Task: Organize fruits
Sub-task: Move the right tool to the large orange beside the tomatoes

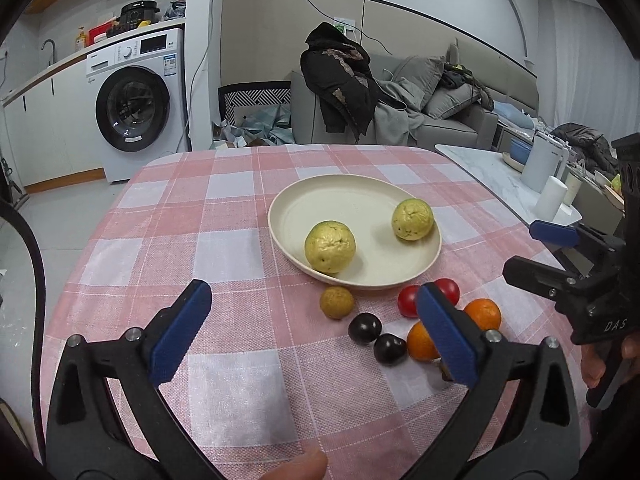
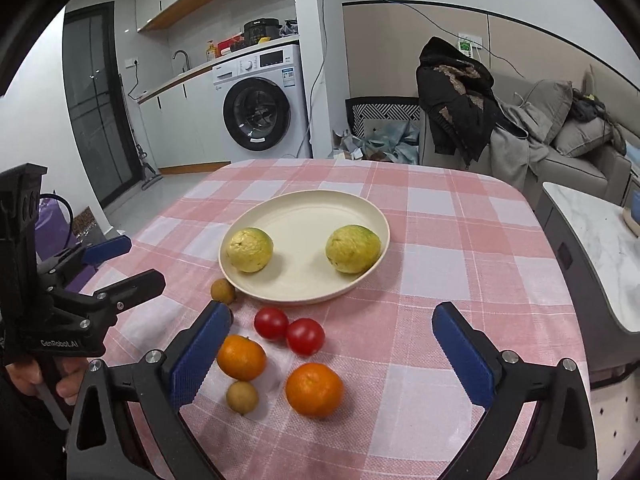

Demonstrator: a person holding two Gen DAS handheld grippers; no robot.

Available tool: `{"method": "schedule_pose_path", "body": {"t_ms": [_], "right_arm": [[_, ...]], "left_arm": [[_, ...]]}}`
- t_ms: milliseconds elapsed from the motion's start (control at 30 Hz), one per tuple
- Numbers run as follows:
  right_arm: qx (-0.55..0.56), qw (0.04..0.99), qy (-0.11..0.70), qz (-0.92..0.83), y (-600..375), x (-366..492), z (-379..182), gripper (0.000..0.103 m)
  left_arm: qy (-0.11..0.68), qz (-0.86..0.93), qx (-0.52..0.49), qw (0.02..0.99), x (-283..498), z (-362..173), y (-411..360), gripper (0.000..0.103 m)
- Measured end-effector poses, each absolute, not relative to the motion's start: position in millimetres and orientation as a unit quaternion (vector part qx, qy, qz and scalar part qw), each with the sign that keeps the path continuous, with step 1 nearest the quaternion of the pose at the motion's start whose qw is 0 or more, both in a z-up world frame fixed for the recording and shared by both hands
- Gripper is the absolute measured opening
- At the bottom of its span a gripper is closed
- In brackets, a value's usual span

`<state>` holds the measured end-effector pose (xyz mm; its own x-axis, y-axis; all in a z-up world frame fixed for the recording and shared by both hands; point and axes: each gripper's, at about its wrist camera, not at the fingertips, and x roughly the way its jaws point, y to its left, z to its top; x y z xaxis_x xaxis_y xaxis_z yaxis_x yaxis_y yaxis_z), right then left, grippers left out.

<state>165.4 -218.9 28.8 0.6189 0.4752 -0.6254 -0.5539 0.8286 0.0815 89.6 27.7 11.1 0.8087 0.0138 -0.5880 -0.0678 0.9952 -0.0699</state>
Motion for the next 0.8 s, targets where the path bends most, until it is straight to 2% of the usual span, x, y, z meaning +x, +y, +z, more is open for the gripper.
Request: {"method": "schedule_pose_path", "body": {"t_ms": [300,800], "right_arm": [[-0.058,0.892,0.355,0.275,-223,172,14,0.103],[-0.114,0.869,0.384,0.292,-217,170,-7,0.103]], "left_arm": [[0.315,0.022,-0.019,0.949,93,4,9,0.102],[0.33,0.013,-0.006,0.944,100,-10,0,0.102]]}}
